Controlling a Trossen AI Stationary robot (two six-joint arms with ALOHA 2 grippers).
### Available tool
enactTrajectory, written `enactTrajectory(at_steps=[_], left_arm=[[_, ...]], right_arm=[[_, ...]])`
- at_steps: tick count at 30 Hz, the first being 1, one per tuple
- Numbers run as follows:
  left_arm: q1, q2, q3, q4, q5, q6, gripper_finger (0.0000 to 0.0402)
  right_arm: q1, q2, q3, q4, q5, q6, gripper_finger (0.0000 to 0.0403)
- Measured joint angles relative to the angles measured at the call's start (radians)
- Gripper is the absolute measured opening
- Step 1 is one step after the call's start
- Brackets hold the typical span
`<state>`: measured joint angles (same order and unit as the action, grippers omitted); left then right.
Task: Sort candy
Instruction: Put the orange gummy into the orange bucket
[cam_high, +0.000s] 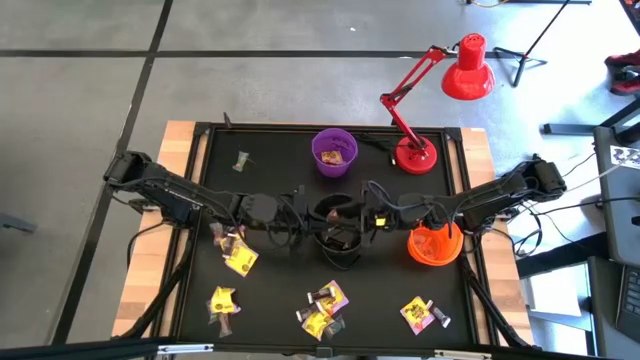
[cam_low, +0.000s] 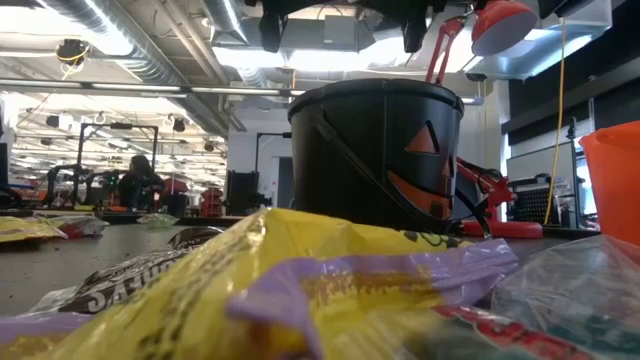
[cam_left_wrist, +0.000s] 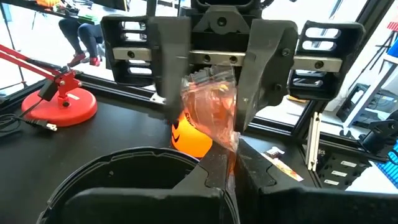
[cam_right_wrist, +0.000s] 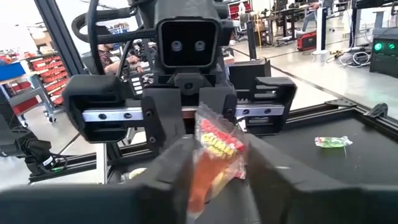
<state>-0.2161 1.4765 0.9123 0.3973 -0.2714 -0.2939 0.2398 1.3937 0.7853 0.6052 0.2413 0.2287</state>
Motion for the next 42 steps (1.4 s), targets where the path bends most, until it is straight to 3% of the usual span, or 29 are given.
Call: enactTrajectory(at_steps=[4,6,10,16,22,29,35,42], left_arm=[[0.000,0.000,0.000,-0.001,-0.008,0.000,0.0000],[0.000,0.000,0.000,-0.005,-0.023,0.000,0.0000],[0.000,0.000,0.001,-0.023,-0.031,0.036,0.0023],[-0.001,-0.032,0.001,-0.093,-0.070,0.067,0.0095],[0.000,-0.111,0.001,-0.239,-0.182,0.088,0.0146],[0.003,-0.172,0.000,-0.440,-0.270,0.039,0.0153],[0.002,-0.205,0.000,-0.517,-0.331,0.034,0.0153],[0.002,-0.221,0.000,-0.546,-0.349,0.034,0.0153]], right_arm=[[0.000,0.000,0.000,0.001,0.000,-0.029,0.0038],[0.000,0.000,0.000,0.001,0.000,-0.032,0.0015],[0.001,-0.012,0.000,-0.012,0.000,-0.053,0.0032],[0.002,-0.116,0.000,-0.082,0.000,-0.071,0.0047],[0.003,-0.270,0.000,-0.326,-0.014,-0.033,0.0019],[0.017,-0.445,0.000,-0.639,-0.054,0.115,0.0027],[0.123,-0.560,-0.001,-0.823,0.043,0.185,0.0031],[0.318,-0.641,0.000,-1.038,0.280,0.327,0.0032]])
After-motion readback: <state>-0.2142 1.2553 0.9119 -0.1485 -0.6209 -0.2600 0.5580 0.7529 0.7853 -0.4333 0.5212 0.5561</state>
